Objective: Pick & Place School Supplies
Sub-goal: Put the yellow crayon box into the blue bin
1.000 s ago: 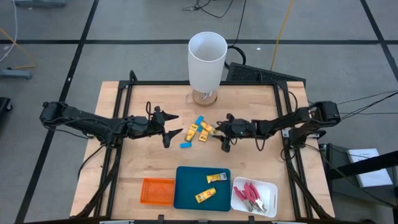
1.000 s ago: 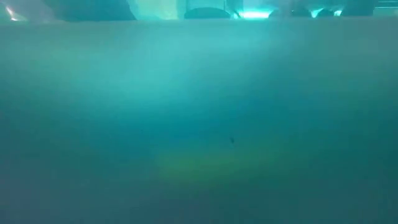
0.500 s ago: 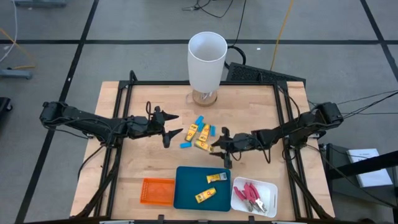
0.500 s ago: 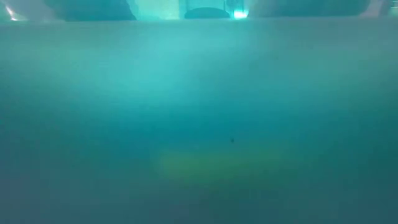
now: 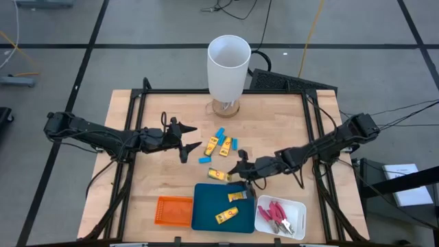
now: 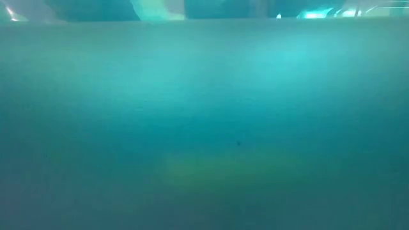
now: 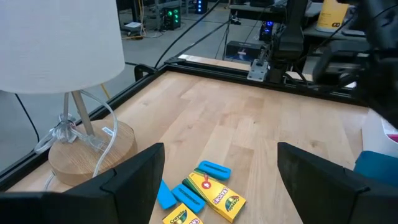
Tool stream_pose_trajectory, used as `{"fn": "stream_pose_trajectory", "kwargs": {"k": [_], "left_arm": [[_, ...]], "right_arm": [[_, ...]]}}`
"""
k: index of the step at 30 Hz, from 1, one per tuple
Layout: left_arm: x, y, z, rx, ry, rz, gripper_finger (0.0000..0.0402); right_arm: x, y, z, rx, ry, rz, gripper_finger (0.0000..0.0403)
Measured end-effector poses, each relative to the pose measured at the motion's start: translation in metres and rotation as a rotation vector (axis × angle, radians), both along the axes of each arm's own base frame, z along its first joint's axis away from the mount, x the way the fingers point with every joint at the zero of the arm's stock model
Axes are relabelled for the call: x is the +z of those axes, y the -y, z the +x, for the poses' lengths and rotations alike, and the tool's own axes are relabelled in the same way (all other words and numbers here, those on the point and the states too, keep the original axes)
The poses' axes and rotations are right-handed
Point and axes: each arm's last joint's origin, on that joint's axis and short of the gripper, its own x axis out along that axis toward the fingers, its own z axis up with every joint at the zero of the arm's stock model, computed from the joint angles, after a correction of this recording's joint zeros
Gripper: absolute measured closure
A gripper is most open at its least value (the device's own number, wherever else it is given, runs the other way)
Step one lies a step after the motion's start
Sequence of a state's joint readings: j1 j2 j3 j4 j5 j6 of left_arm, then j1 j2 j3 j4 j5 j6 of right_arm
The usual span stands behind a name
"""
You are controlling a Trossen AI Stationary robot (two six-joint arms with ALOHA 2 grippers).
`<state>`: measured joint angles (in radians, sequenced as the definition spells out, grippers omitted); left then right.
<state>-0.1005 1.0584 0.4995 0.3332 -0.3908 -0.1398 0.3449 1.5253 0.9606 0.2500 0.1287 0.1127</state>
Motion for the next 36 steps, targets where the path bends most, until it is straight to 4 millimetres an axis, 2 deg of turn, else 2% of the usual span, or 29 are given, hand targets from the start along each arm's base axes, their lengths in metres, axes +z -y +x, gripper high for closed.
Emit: {"fn": "stream_pose_trajectory", "kwargs": {"k": [11,19,24,30,36], "left_arm": [[0.000,0.000,0.000,0.000,0.000,0.000,0.0091],[0.000,0.000,0.000,0.000,0.000,0.000,0.0091],[0.000,0.000,0.000,0.000,0.000,0.000,0.0091],[0.000,0.000,0.000,0.000,0.000,0.001,0.0091],[0.000,0.000,0.000,0.000,-0.002,0.001,0.0092]], "right_arm": [[-0.003,-0.028,-0.010,0.052,-0.036,0.087,0.0250],[0.005,-0.040,-0.013,0.080,-0.078,0.076,0.0250],[-0.011,-0.046,-0.010,0.093,-0.134,0.057,0.0250],[-0.031,-0.056,-0.007,0.196,-0.217,0.072,0.0250],[-0.038,-0.064,-0.011,0.252,-0.269,0.071,0.0250]]}}
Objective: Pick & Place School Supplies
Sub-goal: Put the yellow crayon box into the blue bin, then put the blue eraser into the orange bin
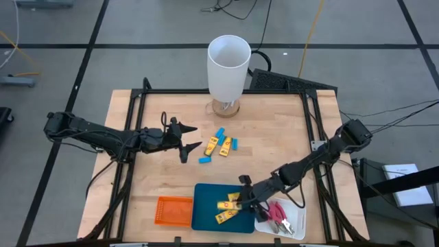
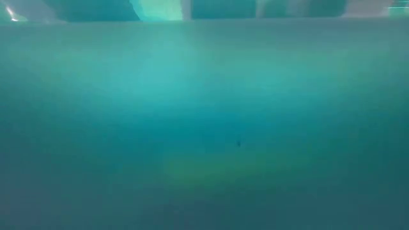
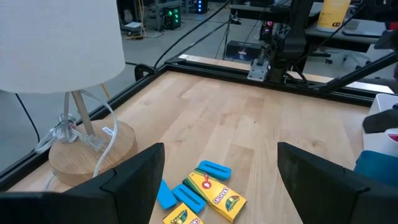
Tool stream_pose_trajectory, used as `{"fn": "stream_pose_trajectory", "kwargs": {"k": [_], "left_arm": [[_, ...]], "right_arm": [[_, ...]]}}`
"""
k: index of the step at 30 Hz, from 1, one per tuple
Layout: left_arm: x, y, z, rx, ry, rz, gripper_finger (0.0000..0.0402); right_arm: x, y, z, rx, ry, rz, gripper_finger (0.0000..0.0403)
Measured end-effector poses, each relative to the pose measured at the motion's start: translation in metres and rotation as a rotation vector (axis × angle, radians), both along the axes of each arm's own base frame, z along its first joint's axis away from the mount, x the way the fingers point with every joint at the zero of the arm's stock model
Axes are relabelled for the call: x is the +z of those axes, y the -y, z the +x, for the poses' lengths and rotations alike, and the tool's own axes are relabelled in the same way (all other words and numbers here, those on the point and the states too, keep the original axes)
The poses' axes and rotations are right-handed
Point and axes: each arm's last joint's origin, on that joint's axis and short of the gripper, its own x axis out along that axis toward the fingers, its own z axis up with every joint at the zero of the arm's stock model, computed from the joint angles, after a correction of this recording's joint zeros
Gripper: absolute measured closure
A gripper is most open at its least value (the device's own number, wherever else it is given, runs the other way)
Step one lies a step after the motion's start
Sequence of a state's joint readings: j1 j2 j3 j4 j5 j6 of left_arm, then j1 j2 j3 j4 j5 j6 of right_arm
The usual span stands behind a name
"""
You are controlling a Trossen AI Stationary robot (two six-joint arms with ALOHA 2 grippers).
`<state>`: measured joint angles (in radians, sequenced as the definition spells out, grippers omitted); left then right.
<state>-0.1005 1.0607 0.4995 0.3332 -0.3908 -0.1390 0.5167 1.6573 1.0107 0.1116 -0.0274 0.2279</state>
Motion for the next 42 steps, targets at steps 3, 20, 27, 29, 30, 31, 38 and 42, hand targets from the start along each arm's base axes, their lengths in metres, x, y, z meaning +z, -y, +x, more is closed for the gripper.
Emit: {"fn": "stream_pose_trajectory", "kwargs": {"k": [3,20,27,29,30,31,38,42], "left_arm": [[-0.0004,0.0000,0.0001,0.000,-0.003,0.000,0.0091],[-0.0005,0.0000,0.0001,0.005,0.002,-0.020,0.0091],[-0.0006,0.0000,0.0001,0.005,0.002,-0.020,0.0091],[-0.0006,0.0000,0.0001,0.004,0.001,-0.020,0.0092],[-0.0006,0.0000,0.0001,0.004,0.002,-0.020,0.0091],[-0.0006,0.0000,0.0001,0.004,0.001,-0.020,0.0091],[-0.0006,0.0000,0.0001,0.006,0.003,-0.025,0.0091],[-0.0006,0.0000,0.0001,0.009,0.008,-0.042,0.0091]], "right_arm": [[-0.0015,-0.0043,-0.0038,0.019,-0.018,-0.008,0.0250],[-0.0015,-0.0086,-0.0063,0.034,-0.015,-0.012,0.0250],[-0.0015,-0.0086,-0.0063,0.034,-0.015,-0.012,0.0250],[-0.0015,-0.0086,-0.0063,0.034,-0.015,-0.012,0.0249],[-0.0015,-0.0086,-0.0063,0.034,-0.015,-0.012,0.0248],[-0.0015,-0.0086,-0.0063,0.034,-0.015,-0.012,0.0246],[-0.0014,-0.0086,-0.0063,0.034,-0.014,-0.012,0.0208],[-0.0014,-0.0063,-0.0049,0.026,-0.014,-0.012,0.0186]]}}
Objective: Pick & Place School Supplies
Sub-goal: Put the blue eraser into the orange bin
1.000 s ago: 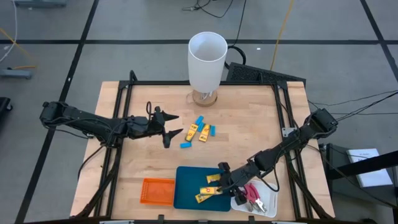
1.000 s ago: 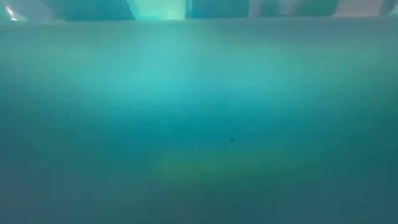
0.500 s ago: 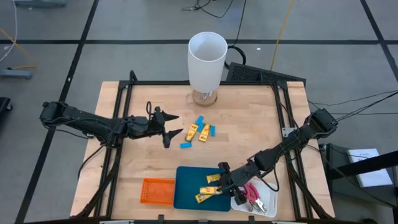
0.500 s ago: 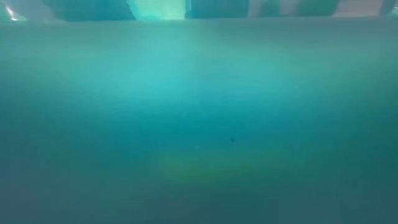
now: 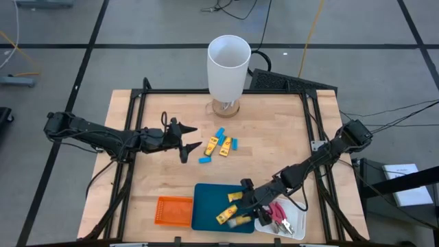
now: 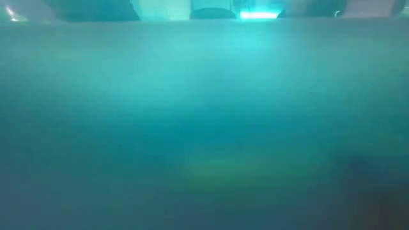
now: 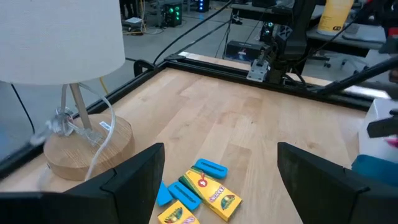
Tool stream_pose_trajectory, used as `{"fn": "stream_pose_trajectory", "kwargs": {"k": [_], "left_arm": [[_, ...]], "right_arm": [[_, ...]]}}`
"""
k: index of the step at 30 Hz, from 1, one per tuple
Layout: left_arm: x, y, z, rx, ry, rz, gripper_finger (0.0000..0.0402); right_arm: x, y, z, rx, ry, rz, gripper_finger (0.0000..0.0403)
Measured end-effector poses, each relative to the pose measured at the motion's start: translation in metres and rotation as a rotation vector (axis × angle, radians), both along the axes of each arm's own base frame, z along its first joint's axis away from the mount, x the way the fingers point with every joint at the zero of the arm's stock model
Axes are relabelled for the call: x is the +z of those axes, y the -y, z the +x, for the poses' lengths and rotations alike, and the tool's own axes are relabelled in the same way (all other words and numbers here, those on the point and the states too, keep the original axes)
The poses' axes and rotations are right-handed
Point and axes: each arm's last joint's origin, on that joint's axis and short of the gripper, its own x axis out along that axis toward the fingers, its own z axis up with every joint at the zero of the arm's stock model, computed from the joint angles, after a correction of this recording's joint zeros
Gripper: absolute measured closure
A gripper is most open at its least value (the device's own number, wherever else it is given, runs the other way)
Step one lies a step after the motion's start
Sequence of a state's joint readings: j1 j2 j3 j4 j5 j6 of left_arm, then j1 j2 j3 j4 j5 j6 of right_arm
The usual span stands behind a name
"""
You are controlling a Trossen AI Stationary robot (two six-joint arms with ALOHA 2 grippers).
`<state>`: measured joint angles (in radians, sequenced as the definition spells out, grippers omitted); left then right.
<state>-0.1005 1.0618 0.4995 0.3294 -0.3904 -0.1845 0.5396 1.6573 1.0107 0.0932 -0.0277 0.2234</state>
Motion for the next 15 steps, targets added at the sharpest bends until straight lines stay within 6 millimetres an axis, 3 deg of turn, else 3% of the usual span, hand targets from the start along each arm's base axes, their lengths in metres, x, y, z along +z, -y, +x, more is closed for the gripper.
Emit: {"fn": "stream_pose_trajectory", "kwargs": {"k": [7,15], "left_arm": [[-0.003,0.000,-0.001,0.033,0.006,-0.124,0.0092],[-0.019,0.001,0.012,0.046,-0.009,-0.242,0.0091]], "right_arm": [[0.010,0.019,0.004,-0.048,0.009,-0.004,0.0183],[0.034,0.060,0.000,-0.149,0.032,-0.112,0.0192]]}}
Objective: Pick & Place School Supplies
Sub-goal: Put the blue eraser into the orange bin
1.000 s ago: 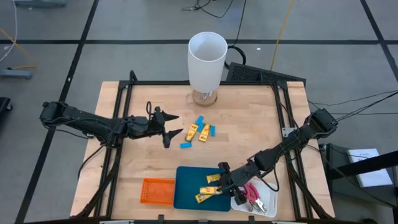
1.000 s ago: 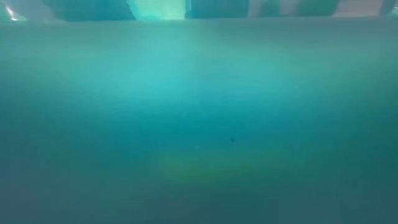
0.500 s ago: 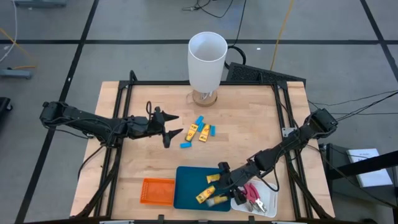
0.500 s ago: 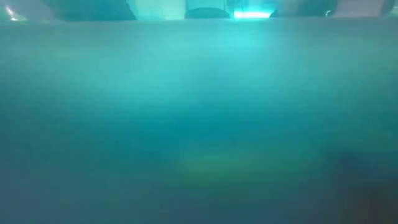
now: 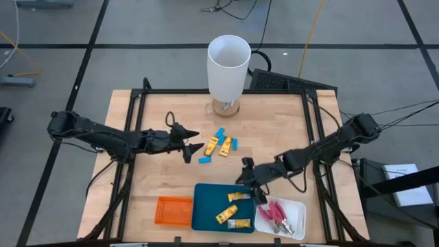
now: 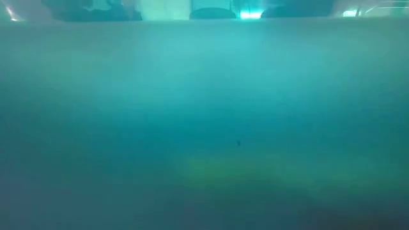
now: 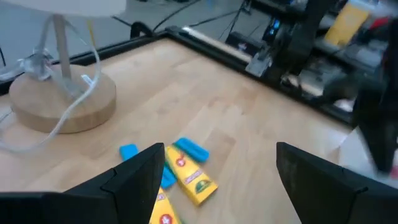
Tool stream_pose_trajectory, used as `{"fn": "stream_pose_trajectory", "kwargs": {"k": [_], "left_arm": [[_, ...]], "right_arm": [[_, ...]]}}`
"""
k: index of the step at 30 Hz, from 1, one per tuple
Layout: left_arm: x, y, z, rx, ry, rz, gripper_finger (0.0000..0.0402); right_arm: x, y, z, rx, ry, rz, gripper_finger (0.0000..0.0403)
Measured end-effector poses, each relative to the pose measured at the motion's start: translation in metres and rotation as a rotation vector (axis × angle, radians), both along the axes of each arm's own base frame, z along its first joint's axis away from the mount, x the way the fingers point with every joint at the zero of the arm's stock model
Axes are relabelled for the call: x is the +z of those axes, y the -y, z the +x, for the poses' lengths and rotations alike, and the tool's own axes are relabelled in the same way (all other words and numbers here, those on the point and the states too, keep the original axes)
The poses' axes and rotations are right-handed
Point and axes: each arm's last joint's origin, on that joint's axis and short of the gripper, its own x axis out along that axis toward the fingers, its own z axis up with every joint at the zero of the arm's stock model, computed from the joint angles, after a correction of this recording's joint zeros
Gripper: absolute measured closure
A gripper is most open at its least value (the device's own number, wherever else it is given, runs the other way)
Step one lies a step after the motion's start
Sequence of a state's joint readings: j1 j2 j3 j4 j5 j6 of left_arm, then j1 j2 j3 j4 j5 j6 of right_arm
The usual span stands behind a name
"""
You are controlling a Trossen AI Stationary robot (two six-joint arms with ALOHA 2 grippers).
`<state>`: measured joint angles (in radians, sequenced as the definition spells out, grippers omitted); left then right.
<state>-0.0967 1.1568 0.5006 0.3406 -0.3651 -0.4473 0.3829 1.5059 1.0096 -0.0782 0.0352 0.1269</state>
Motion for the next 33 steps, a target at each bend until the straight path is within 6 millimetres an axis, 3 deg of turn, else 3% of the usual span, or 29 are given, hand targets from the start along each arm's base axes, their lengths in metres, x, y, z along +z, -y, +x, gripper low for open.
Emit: {"fn": "stream_pose_trajectory", "kwargs": {"k": [3,9,15,23,33], "left_arm": [[-0.016,0.001,0.008,-0.034,-0.080,0.030,0.0091],[-0.033,0.006,0.023,-0.138,-0.291,-0.098,0.0092],[-0.035,0.021,0.027,-0.301,-0.543,0.085,0.0092],[-0.051,0.019,0.033,-0.318,-0.641,0.195,0.0092],[-0.083,0.017,0.045,-0.362,-0.713,0.144,0.0092]], "right_arm": [[0.002,0.014,0.001,-0.045,0.010,-0.079,0.0192],[0.000,0.037,0.006,-0.099,-0.008,-0.136,0.0195],[-0.004,0.055,0.008,-0.151,-0.059,-0.152,0.0196],[-0.006,0.061,0.006,-0.175,-0.096,-0.145,0.0196],[-0.005,0.060,0.007,-0.175,-0.087,-0.139,0.0196]]}}
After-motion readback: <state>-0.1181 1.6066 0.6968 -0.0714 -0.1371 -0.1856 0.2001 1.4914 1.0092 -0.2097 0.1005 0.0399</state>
